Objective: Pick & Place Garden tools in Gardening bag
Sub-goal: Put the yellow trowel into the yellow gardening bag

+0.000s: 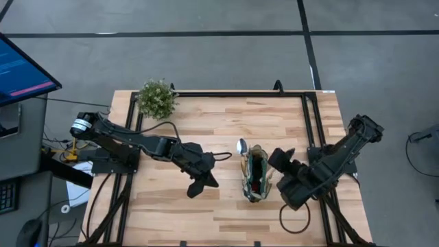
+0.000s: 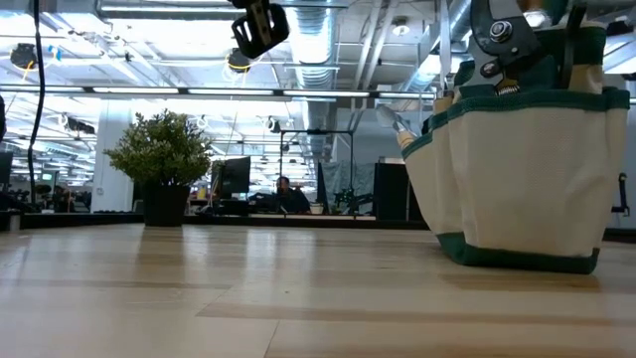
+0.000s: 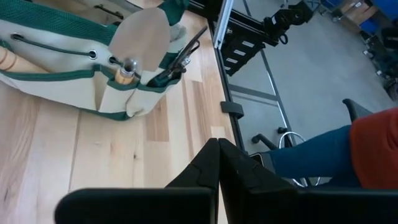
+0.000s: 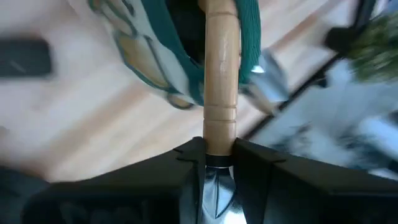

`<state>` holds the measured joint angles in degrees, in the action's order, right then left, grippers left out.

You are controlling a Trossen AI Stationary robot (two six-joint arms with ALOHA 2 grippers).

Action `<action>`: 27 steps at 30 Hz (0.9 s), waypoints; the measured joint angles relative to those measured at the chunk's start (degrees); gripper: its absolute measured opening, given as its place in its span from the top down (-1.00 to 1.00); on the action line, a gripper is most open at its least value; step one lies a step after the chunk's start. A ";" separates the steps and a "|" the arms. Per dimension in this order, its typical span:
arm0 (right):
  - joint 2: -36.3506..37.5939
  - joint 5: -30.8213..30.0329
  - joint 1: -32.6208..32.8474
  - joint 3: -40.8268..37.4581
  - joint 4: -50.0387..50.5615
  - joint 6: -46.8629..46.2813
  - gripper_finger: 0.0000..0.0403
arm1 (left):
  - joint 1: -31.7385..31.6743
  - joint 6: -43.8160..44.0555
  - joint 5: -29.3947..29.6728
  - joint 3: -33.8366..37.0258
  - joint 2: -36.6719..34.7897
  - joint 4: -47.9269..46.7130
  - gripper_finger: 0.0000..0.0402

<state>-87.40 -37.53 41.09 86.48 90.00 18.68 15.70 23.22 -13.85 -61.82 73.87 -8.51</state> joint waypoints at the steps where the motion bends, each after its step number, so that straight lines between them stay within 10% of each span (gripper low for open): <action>1: -0.04 -1.59 0.37 0.00 0.00 2.55 0.74 | 0.00 0.27 0.01 0.00 0.00 -0.01 0.99; 18: 4.05 -4.44 7.09 -7.72 -0.02 -1.65 0.74 | 0.00 1.73 0.28 0.00 0.00 -0.02 0.99; 27: 6.01 -17.19 4.58 -20.33 0.00 5.11 0.75 | 0.00 2.64 0.28 0.00 0.00 -0.04 0.99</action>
<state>-81.39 -54.72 45.67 66.15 90.00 23.79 15.70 25.86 -13.56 -61.82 73.87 -8.56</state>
